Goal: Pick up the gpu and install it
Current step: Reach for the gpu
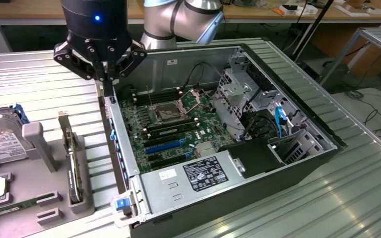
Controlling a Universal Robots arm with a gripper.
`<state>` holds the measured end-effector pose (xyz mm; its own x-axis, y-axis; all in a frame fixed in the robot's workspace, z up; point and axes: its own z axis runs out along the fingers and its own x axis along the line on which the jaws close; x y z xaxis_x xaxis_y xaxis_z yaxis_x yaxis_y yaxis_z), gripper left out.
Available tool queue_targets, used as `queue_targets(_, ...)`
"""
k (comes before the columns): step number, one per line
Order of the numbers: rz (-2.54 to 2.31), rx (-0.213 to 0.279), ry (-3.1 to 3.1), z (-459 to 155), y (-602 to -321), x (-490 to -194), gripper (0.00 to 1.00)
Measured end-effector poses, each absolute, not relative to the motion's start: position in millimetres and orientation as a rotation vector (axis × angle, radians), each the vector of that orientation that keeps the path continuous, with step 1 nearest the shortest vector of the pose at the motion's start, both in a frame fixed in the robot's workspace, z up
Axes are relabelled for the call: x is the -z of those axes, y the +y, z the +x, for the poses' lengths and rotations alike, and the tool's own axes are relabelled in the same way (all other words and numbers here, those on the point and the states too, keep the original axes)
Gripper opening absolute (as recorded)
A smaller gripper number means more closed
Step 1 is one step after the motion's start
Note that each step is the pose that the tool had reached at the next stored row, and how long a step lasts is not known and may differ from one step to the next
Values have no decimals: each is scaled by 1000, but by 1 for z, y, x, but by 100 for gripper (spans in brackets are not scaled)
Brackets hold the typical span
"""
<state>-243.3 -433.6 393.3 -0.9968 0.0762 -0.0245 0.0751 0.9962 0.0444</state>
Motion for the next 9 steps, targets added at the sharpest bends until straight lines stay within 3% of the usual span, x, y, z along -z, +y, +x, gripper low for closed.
queue_targets(9,118,-68,3112,-277,-443,-393,11)
